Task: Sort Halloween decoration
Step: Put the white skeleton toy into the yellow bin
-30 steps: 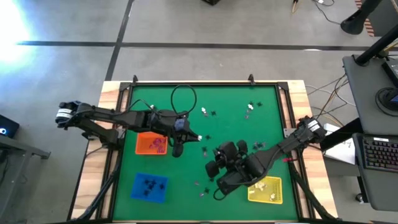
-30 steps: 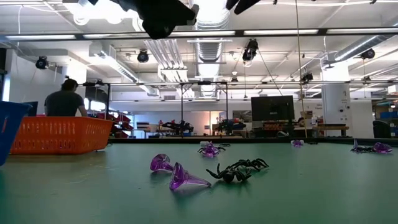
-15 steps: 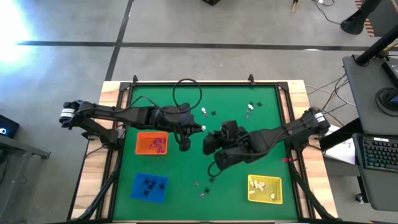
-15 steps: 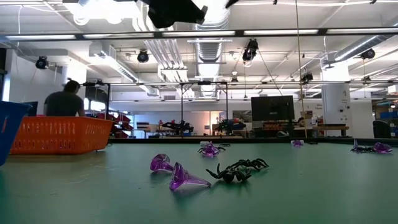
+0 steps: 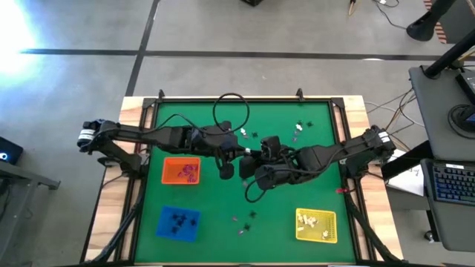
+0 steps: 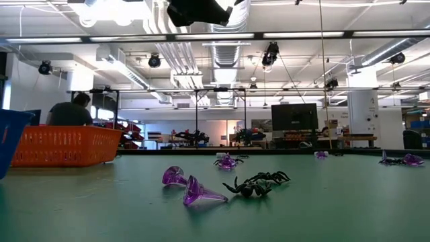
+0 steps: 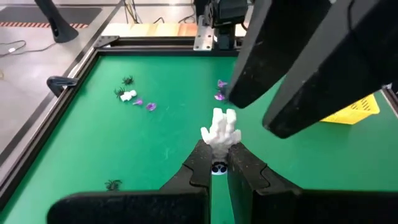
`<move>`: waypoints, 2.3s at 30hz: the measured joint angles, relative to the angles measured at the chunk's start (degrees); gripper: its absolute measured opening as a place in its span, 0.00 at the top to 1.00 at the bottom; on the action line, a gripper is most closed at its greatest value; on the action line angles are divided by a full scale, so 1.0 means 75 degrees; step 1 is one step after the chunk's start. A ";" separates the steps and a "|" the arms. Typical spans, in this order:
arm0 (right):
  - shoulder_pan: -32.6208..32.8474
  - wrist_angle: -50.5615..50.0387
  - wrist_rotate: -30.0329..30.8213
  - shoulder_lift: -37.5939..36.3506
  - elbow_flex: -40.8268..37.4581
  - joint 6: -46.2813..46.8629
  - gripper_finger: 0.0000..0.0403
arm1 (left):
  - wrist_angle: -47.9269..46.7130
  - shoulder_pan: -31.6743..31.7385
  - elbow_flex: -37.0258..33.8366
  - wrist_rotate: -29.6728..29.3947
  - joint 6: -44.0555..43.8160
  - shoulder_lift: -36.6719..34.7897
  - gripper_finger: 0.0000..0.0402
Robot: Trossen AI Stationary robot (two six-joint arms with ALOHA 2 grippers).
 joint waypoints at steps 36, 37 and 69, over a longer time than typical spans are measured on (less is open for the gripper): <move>-0.0399 -0.0340 -0.0052 0.0012 -0.0048 -0.0437 0.85 | 0.0295 0.0006 0.0033 -0.0002 0.0370 -0.0044 1.00; -0.0396 -0.0335 -0.0049 0.0012 -0.0062 -0.0443 0.88 | 0.0304 0.0006 0.0033 -0.0004 0.0370 -0.0044 1.00; -0.0033 -0.0571 -0.0882 -0.0055 -0.0192 -0.1170 0.98 | -0.0865 0.0009 0.0251 -0.0206 0.0772 -0.0372 0.67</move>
